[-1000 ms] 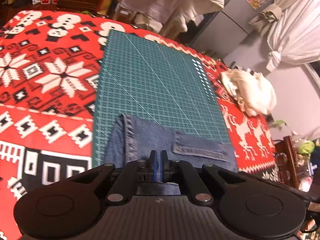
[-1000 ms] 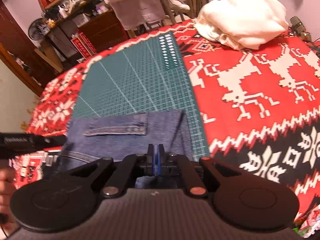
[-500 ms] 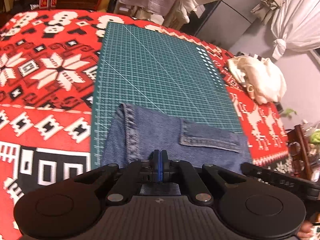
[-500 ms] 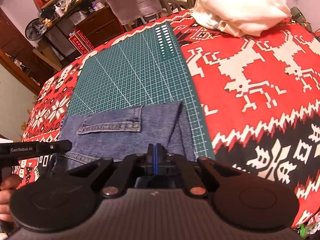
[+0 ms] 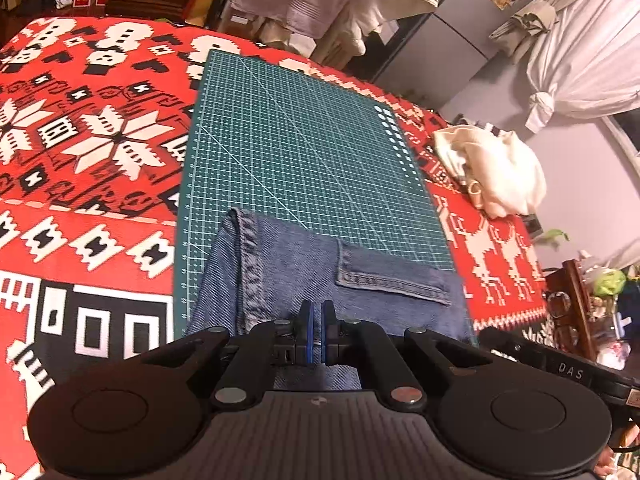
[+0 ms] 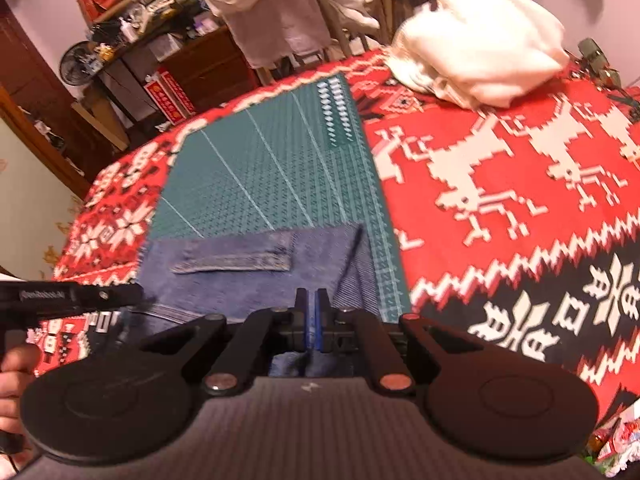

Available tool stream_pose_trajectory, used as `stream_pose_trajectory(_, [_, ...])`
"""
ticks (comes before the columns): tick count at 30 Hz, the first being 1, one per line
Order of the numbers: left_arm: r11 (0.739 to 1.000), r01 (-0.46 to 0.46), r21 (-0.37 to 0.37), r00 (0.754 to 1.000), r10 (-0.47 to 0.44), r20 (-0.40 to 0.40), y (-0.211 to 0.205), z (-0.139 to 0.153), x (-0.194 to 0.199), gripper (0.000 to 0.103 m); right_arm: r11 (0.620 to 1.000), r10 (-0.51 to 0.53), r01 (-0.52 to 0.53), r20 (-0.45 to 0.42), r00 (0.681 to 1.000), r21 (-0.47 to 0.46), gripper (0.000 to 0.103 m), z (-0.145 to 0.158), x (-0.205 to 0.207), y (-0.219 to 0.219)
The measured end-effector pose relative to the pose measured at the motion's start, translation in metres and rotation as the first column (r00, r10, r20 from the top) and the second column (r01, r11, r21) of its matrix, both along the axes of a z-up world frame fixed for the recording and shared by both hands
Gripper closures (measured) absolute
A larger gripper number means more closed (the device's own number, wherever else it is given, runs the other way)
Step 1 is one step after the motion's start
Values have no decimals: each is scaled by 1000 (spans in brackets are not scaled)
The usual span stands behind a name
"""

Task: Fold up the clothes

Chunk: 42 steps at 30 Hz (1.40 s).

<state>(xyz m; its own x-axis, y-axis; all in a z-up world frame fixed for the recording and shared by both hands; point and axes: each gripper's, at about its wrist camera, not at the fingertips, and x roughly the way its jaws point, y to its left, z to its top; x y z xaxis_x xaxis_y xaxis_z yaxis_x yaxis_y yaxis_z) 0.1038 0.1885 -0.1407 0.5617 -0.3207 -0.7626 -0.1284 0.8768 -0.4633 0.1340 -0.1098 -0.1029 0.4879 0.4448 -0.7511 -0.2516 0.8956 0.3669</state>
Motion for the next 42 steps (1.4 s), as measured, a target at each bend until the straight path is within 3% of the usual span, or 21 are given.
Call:
stream_pose_trajectory(6, [999,25,-26,1000,-25,-11,-9,-4,-3,101,999,39,-39,-10,999,5,100,-2,4,19])
stream_pose_trajectory(9, [999,34,2,999,-34,-26,-14,-11,-1,101,999,45,-46,-33,998,-17,100,-13,7,27])
stream_pose_trajectory(16, [999,41,9,999,-41,-19,-11,-14,-3,100,1000,12,-13,-54,998,-28,102,-28,10,16])
stream_pose_trajectory(22, [998,49,35,999,-48,-23,-15,-9,-12,101,997,-7,4,-43,999,-71,98,-22,5,6])
stream_pose_trajectory(27, [999,42,21,999,-42,-9,-11,0,-20,101,999,-11,9,-29,1000,-51,98,-11,-3,0])
stream_pose_trajectory(31, [998,56,-18,998,-55,5,-14,3,-20,101,999,21,-21,-15,1000,-25,98,-4,-7,8])
stream_pose_trajectory(42, [996,85,30,996,-84,-21,-26,-18,-16,100,992,108,-107,2,994,-65,102,-22,-11,40])
